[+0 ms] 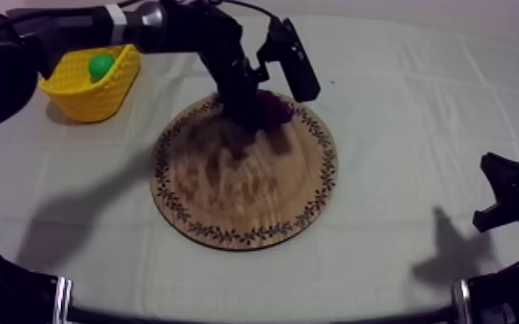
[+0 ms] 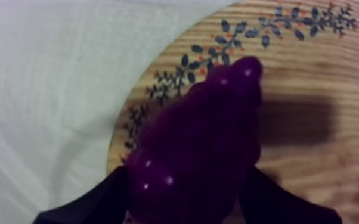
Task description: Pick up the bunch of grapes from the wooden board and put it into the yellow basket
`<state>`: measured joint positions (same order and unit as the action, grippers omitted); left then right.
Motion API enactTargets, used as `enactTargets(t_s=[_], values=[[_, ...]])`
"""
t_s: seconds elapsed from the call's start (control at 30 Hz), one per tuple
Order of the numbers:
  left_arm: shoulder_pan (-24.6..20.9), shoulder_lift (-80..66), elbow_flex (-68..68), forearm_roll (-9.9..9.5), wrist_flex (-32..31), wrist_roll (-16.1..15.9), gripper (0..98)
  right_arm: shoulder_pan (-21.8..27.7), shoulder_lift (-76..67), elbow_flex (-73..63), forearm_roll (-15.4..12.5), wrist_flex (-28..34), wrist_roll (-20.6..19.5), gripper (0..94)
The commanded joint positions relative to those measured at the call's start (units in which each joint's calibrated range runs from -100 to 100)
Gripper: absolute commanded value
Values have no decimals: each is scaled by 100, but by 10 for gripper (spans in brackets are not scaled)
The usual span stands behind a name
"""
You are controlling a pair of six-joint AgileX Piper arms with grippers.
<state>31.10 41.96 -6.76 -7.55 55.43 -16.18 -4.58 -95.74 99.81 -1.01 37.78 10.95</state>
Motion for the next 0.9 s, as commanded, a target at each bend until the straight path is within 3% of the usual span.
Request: enactTargets(t_s=[0.0, 0.33, 0.6, 0.87], values=[[-32, -208, 87, 93, 45, -69, 622, -2, -1, -3, 1, 4, 1, 4], [-328, -1586, 967, 541, 471, -318, 556, -2, -1, -3, 1, 4, 1, 4], [-547, -3302, 2411, 566, 959, -167, 513, -2, -1, -3, 1, 4, 1, 4], [-747, -5053, 3643, 545, 1376, 219, 472, -2, -1, -3, 1, 4, 1, 4]])
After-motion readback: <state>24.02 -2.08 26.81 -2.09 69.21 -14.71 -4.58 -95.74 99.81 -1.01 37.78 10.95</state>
